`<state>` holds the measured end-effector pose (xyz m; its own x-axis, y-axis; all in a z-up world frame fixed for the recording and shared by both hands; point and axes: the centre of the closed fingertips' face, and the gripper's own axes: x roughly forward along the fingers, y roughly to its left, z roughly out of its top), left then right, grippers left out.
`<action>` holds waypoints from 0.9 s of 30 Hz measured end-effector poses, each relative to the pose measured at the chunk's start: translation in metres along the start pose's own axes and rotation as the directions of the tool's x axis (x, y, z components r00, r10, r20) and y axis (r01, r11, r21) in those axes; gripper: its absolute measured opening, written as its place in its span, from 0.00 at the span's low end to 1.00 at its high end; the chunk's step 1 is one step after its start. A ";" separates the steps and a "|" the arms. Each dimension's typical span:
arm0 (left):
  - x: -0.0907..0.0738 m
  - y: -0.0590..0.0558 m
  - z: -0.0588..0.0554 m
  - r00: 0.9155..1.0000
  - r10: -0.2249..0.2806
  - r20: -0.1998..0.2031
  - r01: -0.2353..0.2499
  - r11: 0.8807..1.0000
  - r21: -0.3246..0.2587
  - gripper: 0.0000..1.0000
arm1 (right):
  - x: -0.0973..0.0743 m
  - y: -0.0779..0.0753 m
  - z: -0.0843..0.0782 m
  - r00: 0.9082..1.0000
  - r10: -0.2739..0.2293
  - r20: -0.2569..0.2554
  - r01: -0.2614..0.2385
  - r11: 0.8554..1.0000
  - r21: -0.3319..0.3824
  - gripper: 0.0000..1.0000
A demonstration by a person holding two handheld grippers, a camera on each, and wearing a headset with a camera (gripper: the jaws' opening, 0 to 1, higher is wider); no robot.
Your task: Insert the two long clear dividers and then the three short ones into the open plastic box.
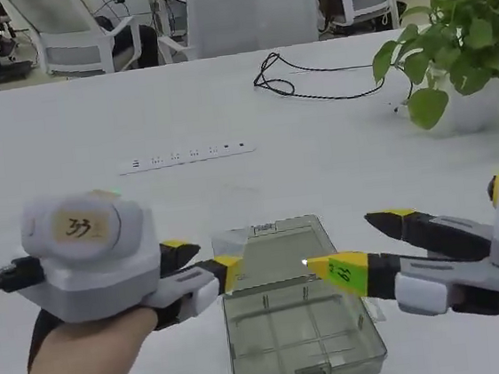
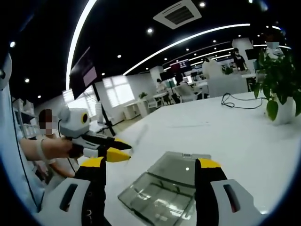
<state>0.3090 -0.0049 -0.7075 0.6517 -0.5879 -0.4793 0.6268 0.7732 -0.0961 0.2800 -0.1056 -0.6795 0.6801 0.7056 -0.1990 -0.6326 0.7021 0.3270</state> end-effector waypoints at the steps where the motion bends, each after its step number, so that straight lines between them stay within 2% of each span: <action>1: 0.000 -0.002 0.003 1.000 0.004 0.016 -0.004 1.000 0.000 0.30 | 0.002 -0.001 0.001 1.000 -0.002 0.004 0.002 1.000 0.009 0.77; 4: 0.003 -0.010 0.010 0.999 0.006 0.052 -0.007 1.000 0.008 0.30 | 0.009 -0.002 0.003 1.000 -0.013 0.014 0.012 0.998 0.055 0.70; 9: 0.006 -0.023 0.016 0.997 -0.009 0.076 0.008 1.000 0.018 0.30 | 0.017 -0.002 0.010 0.998 -0.033 0.050 0.026 0.991 0.128 0.61; 12: 0.006 -0.028 0.022 0.993 0.012 0.115 -0.017 0.999 0.049 0.30 | 0.022 -0.001 0.014 0.997 -0.041 0.067 0.028 0.982 0.186 0.48; 13: 0.005 -0.030 0.024 0.991 0.013 0.134 -0.020 0.999 0.045 0.30 | 0.023 -0.001 0.016 0.996 -0.044 0.073 0.029 0.981 0.190 0.46; 14: 0.005 -0.032 0.024 0.991 0.012 0.131 -0.018 0.999 0.048 0.30 | 0.024 -0.003 0.017 0.996 -0.054 0.076 0.038 0.980 0.197 0.45; 15: 0.005 -0.032 0.026 0.989 0.027 0.148 -0.037 0.997 0.066 0.30 | 0.026 -0.001 0.017 0.996 -0.046 0.078 0.030 0.981 0.193 0.42; 17: 0.006 -0.035 0.025 0.990 0.019 0.143 -0.029 0.997 0.070 0.30 | 0.028 0.002 0.018 0.996 -0.036 0.078 0.019 0.979 0.204 0.36; 18: 0.005 -0.037 0.026 0.988 0.020 0.156 -0.031 0.997 0.067 0.30 | 0.029 0.005 0.021 0.995 -0.030 0.093 0.009 0.976 0.216 0.33; 20: 0.007 -0.039 0.023 0.989 0.015 0.147 -0.026 0.997 0.074 0.30 | 0.031 0.008 0.022 0.995 -0.021 0.095 -0.001 0.974 0.225 0.28; 27: 0.003 -0.041 0.025 0.984 0.027 0.176 -0.040 0.997 0.070 0.30 | 0.037 0.013 0.018 0.997 -0.008 0.077 -0.011 0.972 0.235 0.15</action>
<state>0.2959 -0.0449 -0.6833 0.7332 -0.5994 -0.3210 0.6287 0.7775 -0.0158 0.3035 -0.0714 -0.6664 0.7116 0.6905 -0.1294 -0.5350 0.6521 0.5372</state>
